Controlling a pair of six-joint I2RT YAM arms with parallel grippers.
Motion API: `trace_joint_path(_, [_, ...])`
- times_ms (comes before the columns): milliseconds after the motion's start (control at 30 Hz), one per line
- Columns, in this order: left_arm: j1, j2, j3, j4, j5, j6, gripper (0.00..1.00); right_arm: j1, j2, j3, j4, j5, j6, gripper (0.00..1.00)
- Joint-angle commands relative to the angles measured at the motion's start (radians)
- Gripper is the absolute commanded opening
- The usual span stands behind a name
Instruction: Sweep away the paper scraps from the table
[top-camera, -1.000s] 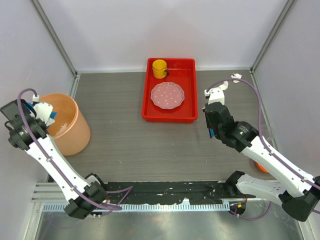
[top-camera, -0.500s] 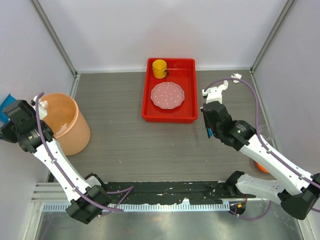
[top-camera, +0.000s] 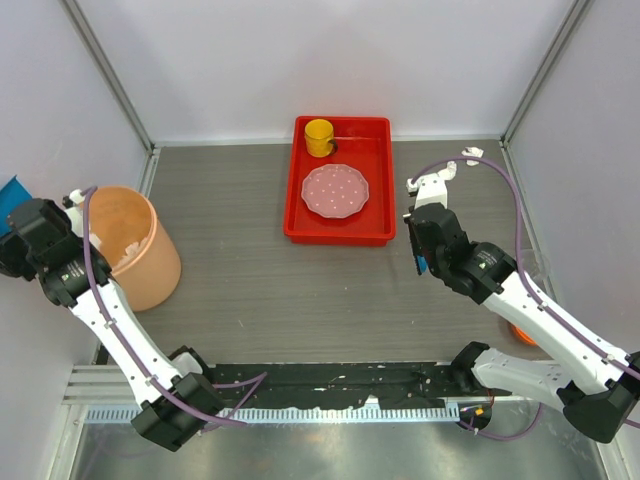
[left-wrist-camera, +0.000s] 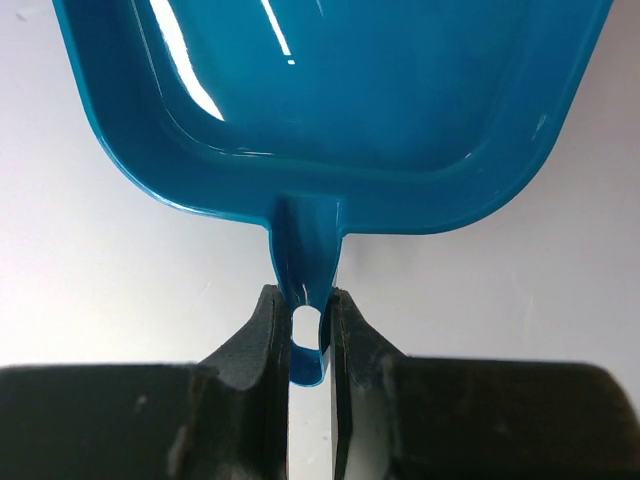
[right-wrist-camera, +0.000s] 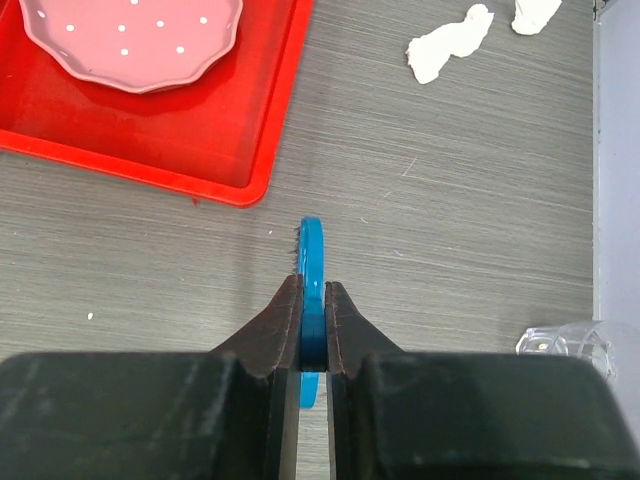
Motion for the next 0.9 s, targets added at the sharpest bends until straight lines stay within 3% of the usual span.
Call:
trace_joint_path(0, [-0.005,-0.021,-0.002,0.093,-0.006,0.037,0.0,-0.003,-0.021,0.019,0.042,0.021,-0.015,0.01])
trace_joint_path(167, [-0.008,-0.022,0.008,0.097,0.003,-0.007,0.0,-0.004,-0.026,0.021,0.039,0.029,-0.026,0.01])
trace_joint_path(233, [-0.016,-0.019,0.058,0.033,0.041,-0.12,0.0,-0.014,-0.024,0.03,0.036,0.044,-0.043,0.01])
trace_joint_path(367, [-0.066,0.054,0.299,-0.377,0.205,-0.404,0.0,-0.102,0.017,0.094,0.062,0.017,-0.076,0.01])
trace_joint_path(433, [-0.149,0.071,0.402,-0.55,0.279,-0.534,0.0,-0.177,0.061,0.131,0.137,-0.045,-0.095,0.01])
trace_joint_path(467, [-0.181,0.077,0.426,-0.593,0.304,-0.57,0.0,-0.278,0.078,0.155,0.166,-0.119,-0.093,0.01])
trace_joint_path(600, [-0.449,0.117,0.485,-0.744,0.345,-0.768,0.0,-0.452,0.204,0.249,0.331,-0.181,-0.058,0.01])
trace_joint_path(767, [-0.657,0.186,0.48,-0.832,0.454,-0.975,0.0,-0.609,0.46,0.408,0.485,-0.224,-0.02,0.01])
trace_joint_path(867, [-0.772,0.2,0.408,-0.805,0.558,-1.056,0.0,-0.688,0.627,0.516,0.584,-0.226,-0.043,0.01])
